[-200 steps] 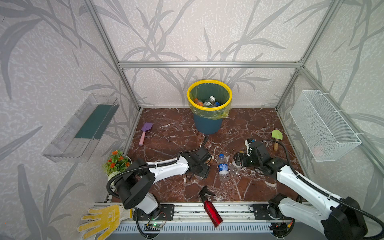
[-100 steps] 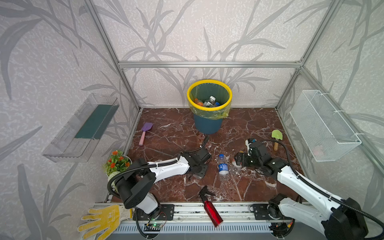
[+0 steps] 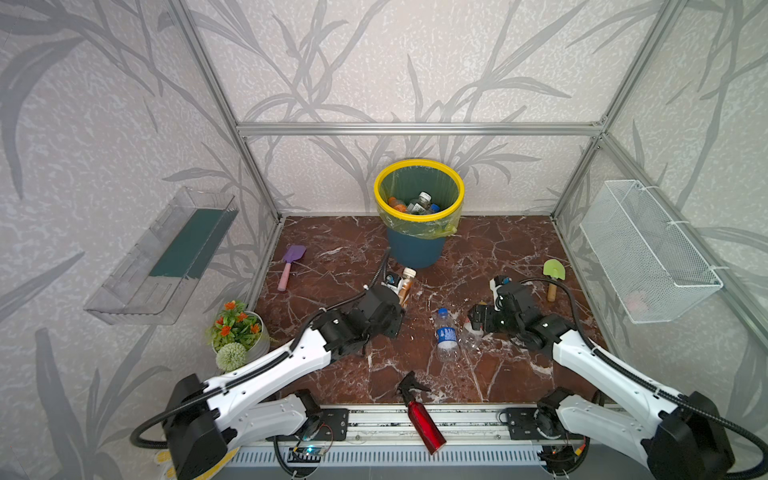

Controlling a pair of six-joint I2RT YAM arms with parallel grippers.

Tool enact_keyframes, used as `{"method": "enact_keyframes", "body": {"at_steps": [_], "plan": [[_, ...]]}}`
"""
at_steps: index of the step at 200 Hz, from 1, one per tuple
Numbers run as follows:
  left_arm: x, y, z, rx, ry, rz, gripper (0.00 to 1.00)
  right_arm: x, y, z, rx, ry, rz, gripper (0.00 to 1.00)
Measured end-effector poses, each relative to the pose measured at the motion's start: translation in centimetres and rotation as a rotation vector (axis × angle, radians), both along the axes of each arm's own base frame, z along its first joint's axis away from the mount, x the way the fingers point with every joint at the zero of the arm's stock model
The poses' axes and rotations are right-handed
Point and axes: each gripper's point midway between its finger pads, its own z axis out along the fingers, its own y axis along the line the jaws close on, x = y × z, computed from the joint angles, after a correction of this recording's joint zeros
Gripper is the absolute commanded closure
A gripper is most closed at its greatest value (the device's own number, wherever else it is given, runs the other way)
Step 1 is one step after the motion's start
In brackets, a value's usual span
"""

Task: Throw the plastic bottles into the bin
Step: 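Lift the Nescafe bottle over the bin and open the left gripper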

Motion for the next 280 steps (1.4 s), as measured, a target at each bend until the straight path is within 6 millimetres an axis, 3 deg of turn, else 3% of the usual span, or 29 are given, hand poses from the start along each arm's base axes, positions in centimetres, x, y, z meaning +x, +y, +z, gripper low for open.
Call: {"method": "enact_keyframes", "body": {"at_steps": [36,68,113,152,166,184,200,209,223,235,260,280], "plan": [[-0.9,3.4,7.4,-0.113,-0.245,0.04,0.51,0.2,0.1,-0.1,0.001,-0.004,0.001,0.08],[-1.7,6.0,11.5,-0.174,-0.464,0.055,0.51,0.4,0.2,0.0,0.002,-0.009,0.003,0.09],[-1.6,5.7,16.7,-0.191,-0.676,0.014,0.52,0.5,0.1,0.2,-0.01,-0.018,0.009,0.09],[-0.5,4.9,21.2,-0.183,-0.803,0.013,0.51,0.5,-0.2,2.3,0.018,-0.089,-0.005,0.09],[1.6,4.1,23.3,-0.194,-0.827,0.024,0.51,0.5,-0.2,2.8,0.025,-0.104,-0.008,0.09],[7.5,3.8,26.2,-0.233,-0.817,0.082,0.48,0.6,-0.2,2.8,0.027,-0.107,-0.008,0.09],[14.5,3.1,29.6,-0.286,-0.788,0.126,0.27,0.7,-0.1,2.9,0.03,-0.111,-0.006,0.09],[18.4,2.0,31.0,-0.297,-0.766,0.118,0.02,0.7,-0.1,3.0,0.032,-0.114,-0.006,0.09],[22.1,-0.3,31.0,-0.315,-0.703,0.073,0.01,0.8,0.0,3.2,0.035,-0.124,-0.006,0.09],[23.0,-1.8,28.9,-0.3,-0.624,0.026,0.01,0.9,0.0,3.6,0.042,-0.139,-0.006,0.09],[20.8,-2.3,24.7,-0.252,-0.496,-0.025,0.01,1.0,0.0,4.0,0.052,-0.163,-0.008,0.09],[17.1,-0.5,23.9,-0.225,-0.472,-0.024,0.01,1.3,0.2,3.4,0.04,-0.149,-0.003,0.09]]}}
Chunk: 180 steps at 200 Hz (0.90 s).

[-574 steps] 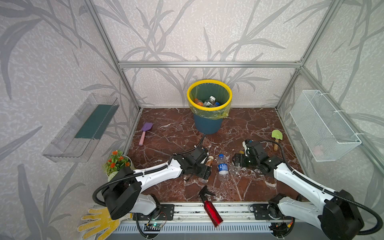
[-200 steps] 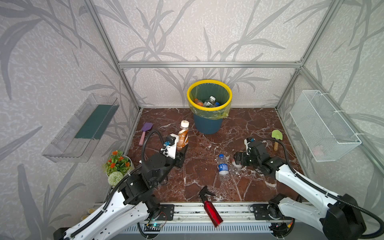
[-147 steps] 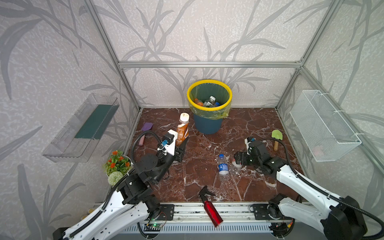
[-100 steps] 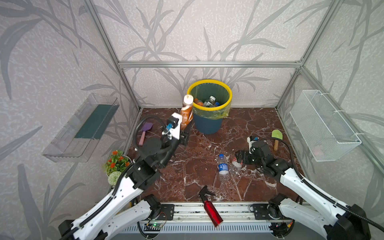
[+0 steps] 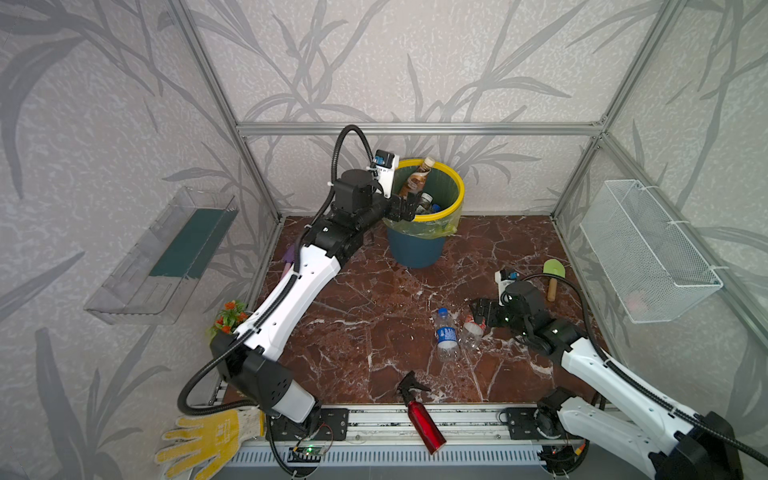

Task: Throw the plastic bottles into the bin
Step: 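Lift the Nescafe bottle over the bin and open the left gripper, then grasp the blue-capped Pepsi bottle with the right gripper while the left withdraws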

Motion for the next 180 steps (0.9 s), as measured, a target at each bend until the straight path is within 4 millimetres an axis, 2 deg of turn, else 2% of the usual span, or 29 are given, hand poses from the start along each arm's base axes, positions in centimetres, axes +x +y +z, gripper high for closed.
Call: {"method": "enact_keyframes", "body": {"at_steps": [27,40,60,75,90,107,119,133,180], "plan": [[-5.6,4.1,1.4,0.009,-0.063,0.061,0.01,0.4,0.3,-1.9,-0.038,0.054,0.012,0.09],[-7.8,6.2,1.6,0.019,-0.092,0.106,0.01,0.7,0.5,-2.0,-0.053,0.065,0.021,0.09],[-9.6,8.8,-0.8,0.066,-0.082,0.176,0.01,1.4,1.5,-0.6,-0.063,0.039,0.048,0.09],[-9.9,10.0,-4.1,0.116,-0.032,0.215,0.01,1.7,2.6,1.0,-0.073,-0.003,0.074,0.09],[-9.6,10.9,-8.5,0.172,0.046,0.247,0.01,1.6,3.9,2.4,-0.087,-0.032,0.11,0.09],[-9.3,11.4,-14.0,0.229,0.151,0.26,0.01,1.3,5.4,3.0,-0.116,-0.039,0.151,0.09],[-9.4,11.6,-16.7,0.255,0.21,0.26,0.01,1.1,6.3,2.8,-0.139,-0.029,0.173,0.09],[-9.5,11.6,-17.6,0.262,0.233,0.258,0.01,0.7,7.2,2.1,-0.167,-0.005,0.199,0.09],[-9.3,11.2,-17.1,0.223,0.222,0.249,0.02,-0.9,8.5,-2.1,-0.239,0.115,0.242,0.09]]}}
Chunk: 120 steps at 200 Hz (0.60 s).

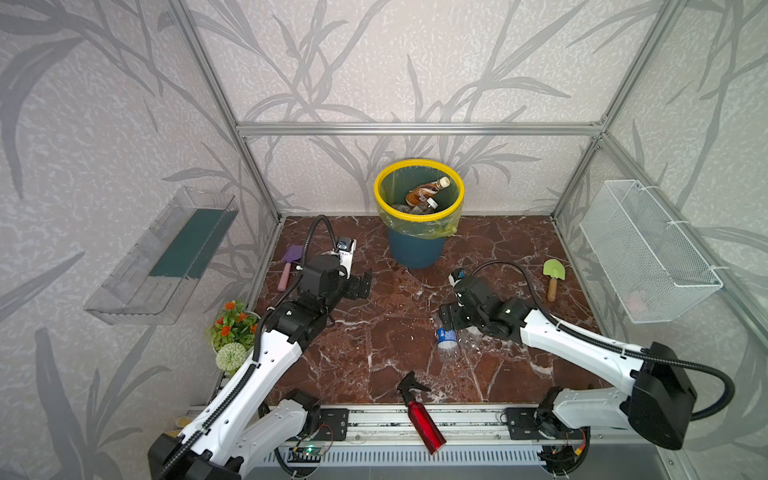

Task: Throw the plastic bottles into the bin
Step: 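Grasp the blue-capped Pepsi bottle with the right gripper while the left withdraws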

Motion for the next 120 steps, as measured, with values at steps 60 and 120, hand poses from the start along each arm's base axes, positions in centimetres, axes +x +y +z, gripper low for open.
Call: {"method": "enact_keyframes", "body": {"at_steps": [60,120], "plan": [[0.2,-0.6,-0.4,-0.052,0.029,-0.001,0.03,-0.9,1.5,-4.1,-0.066,0.126,-0.002,0.1],[0.5,-1.2,-1.4,-0.077,0.07,-0.008,0.04,-1.1,1.9,-7.0,-0.11,0.2,-0.021,0.13]]}}
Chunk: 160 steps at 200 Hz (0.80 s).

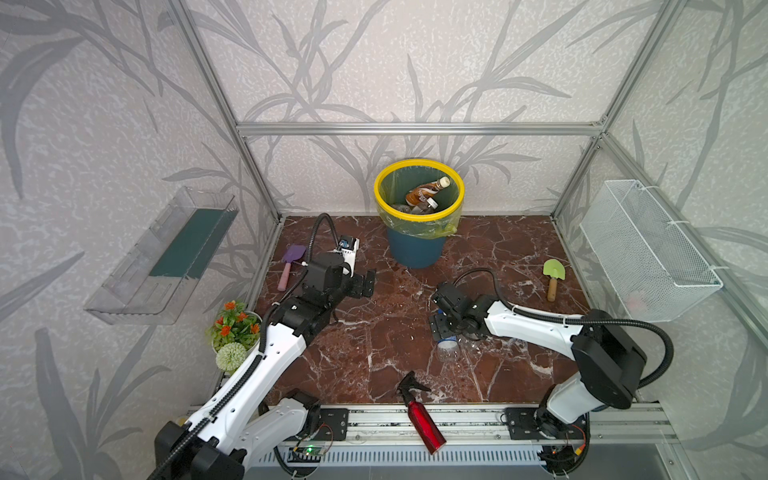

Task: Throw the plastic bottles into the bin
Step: 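Grasp the blue-capped Pepsi bottle with the right gripper while the left withdraws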

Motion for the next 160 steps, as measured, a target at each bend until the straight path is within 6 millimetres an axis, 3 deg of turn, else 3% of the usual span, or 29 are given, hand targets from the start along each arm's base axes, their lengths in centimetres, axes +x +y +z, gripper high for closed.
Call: {"method": "enact_keyframes", "body": {"at_steps": [74,160], "plan": [[0.1,-0.1,-0.4,0.001,0.014,-0.003,0.04,-0.4,0.2,-1.5,-0.013,0.046,-0.016,0.24],[0.1,-0.2,-0.4,0.001,0.015,-0.006,0.05,-0.1,0.8,-1.0,0.003,0.036,-0.024,0.46]]}}
